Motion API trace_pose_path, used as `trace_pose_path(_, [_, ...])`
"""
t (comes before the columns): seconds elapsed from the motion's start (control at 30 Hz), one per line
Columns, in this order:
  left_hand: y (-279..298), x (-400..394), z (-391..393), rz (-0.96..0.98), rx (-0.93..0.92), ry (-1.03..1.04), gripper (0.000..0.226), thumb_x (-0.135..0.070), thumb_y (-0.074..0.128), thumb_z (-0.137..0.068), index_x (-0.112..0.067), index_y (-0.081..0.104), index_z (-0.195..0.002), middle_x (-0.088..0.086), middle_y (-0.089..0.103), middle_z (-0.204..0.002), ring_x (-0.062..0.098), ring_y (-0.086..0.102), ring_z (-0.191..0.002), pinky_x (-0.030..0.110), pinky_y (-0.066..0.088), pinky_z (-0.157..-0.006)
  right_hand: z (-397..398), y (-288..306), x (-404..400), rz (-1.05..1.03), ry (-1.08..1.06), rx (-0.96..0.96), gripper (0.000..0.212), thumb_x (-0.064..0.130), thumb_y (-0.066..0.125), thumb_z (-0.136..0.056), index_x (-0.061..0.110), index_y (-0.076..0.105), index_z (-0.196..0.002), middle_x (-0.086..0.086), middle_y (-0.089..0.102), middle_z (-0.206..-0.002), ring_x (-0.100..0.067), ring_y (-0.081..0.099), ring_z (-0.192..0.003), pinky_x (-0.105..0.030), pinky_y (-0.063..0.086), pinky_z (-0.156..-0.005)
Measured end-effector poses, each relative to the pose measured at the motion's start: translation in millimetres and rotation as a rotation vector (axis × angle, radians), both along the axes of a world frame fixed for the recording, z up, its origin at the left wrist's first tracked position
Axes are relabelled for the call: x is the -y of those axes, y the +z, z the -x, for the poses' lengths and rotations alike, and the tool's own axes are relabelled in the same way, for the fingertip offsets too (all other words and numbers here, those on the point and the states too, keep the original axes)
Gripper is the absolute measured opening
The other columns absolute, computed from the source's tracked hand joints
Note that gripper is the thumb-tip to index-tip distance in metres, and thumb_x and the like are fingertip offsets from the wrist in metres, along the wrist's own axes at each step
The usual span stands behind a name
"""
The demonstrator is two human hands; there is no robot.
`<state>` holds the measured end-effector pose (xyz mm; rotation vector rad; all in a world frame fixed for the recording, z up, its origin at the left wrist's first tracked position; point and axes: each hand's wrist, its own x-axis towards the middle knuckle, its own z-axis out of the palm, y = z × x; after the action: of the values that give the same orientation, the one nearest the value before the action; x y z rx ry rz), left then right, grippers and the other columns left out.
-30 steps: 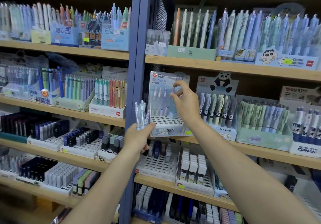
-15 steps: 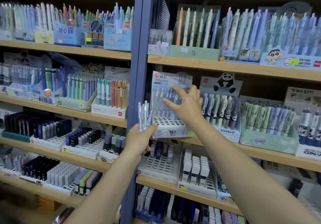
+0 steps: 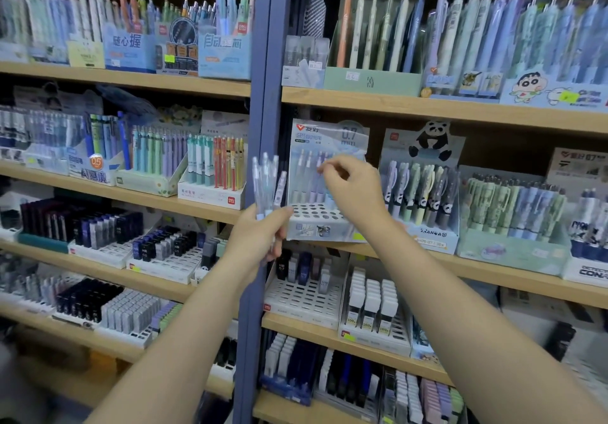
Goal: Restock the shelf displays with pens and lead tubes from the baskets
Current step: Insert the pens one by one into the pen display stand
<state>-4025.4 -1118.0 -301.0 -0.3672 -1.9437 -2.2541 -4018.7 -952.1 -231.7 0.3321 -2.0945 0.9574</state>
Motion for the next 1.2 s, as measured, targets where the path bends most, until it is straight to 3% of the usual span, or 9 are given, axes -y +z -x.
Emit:
trace_pose_path(0.13, [15.2,-10.3,-9.7,0.026,-0.03,-0.189,0.018,-0.027,0.066,-0.095,-0.011,0.058,-0.099,0.001,0.057,-0.061,0.015,0.041,-0.038,0.021,0.029,-0.041,-16.8,2.6,12.7,0.092,0.287,0.312,0.019,0.033,0.064,-0.097,0.025,0.069,-0.081,0.004,0.069,-0.078,0.003,0.053,-0.051,-0.014,0.042,-0.053])
trace_pose_path(0.27, [16.2,-18.6,-18.6,0.04,-0.029,-0.273,0.024,-0.031,0.063,-0.097,-0.009,0.058,-0.089,0.0,0.057,-0.053,0.014,0.042,-0.034,0.02,0.029,-0.037,-15.4,-1.2,0.7,0.213,0.33,0.352,0.015,0.028,0.066,-0.096,0.016,0.072,-0.09,0.01,0.065,-0.069,-0.008,0.057,-0.06,-0.026,0.045,-0.055])
trace_pose_path(0.33, [12.9,-20.5,-17.6,-0.008,-0.012,-0.279,0.024,-0.031,0.063,-0.097,-0.008,0.06,-0.099,0.002,0.06,-0.06,0.014,0.044,-0.037,0.021,0.029,-0.038,-16.1,-1.8,-6.6,0.295,0.319,0.355,0.015,0.027,0.067,-0.096,0.013,0.07,-0.095,0.006,0.066,-0.073,-0.014,0.06,-0.067,-0.028,0.047,-0.056])
trace_pose_path(0.4, [9.5,-21.3,-16.5,-0.025,-0.004,-0.272,0.029,-0.032,0.062,-0.098,-0.006,0.062,-0.109,0.005,0.062,-0.068,0.015,0.046,-0.04,0.022,0.029,-0.039,-17.0,-1.6,-11.2,0.4,0.314,0.342,0.017,0.026,0.066,-0.097,0.01,0.065,-0.093,0.0,0.065,-0.076,-0.016,0.063,-0.065,-0.029,0.048,-0.055])
trace_pose_path(0.57, [1.3,-22.9,-16.1,0.004,-0.031,-0.243,0.035,-0.041,0.064,-0.095,-0.01,0.067,-0.11,0.003,0.063,-0.073,0.015,0.039,-0.041,0.02,0.028,-0.041,-14.7,2.9,-17.3,0.568,0.252,0.286,0.015,0.022,0.066,-0.097,0.009,0.059,-0.101,-0.007,0.067,-0.083,-0.018,0.066,-0.058,-0.03,0.054,-0.056])
trace_pose_path(0.8, [-0.2,-18.0,-8.1,0.021,0.017,-0.175,0.034,-0.04,0.061,-0.098,-0.008,0.068,-0.102,0.0,0.046,-0.058,0.013,0.029,-0.04,0.022,0.026,-0.04,-7.1,2.7,-13.7,0.464,0.253,0.212,0.029,0.012,0.061,-0.099,0.016,0.057,-0.128,-0.011,0.074,-0.089,-0.014,0.067,-0.062,-0.028,0.057,-0.063])
trace_pose_path(0.97, [-12.2,-12.3,5.3,-0.018,0.045,0.1,0.032,-0.034,0.073,-0.091,-0.017,0.05,-0.075,0.001,0.043,-0.059,0.012,0.032,-0.041,0.022,0.029,-0.041,0.4,16.4,-16.6,0.395,0.077,-0.018,0.022,0.012,0.062,-0.098,0.015,0.047,-0.113,-0.011,0.07,-0.074,-0.016,0.065,-0.059,-0.033,0.056,-0.061])
trace_pose_path(1.07, [-13.9,-15.9,9.8,-0.056,0.036,0.173,0.036,-0.03,0.077,-0.087,-0.019,0.045,-0.074,0.0,0.044,-0.064,0.013,0.035,-0.049,0.022,0.031,-0.042,9.7,16.9,-11.3,0.276,-0.004,-0.057,0.022,0.014,0.064,-0.097,0.021,0.047,-0.11,-0.005,0.069,-0.074,-0.016,0.066,-0.063,-0.039,0.058,-0.066])
trace_pose_path(1.2, [-9.0,-21.9,11.1,-0.024,0.02,0.212,0.03,-0.034,0.079,-0.085,-0.021,0.053,-0.079,-0.003,0.053,-0.07,0.014,0.045,-0.06,0.027,0.036,-0.053,21.5,18.6,-6.6,0.154,-0.075,-0.086,0.022,0.015,0.062,-0.098,0.025,0.044,-0.108,-0.002,0.067,-0.079,-0.018,0.067,-0.072,-0.041,0.059,-0.071])
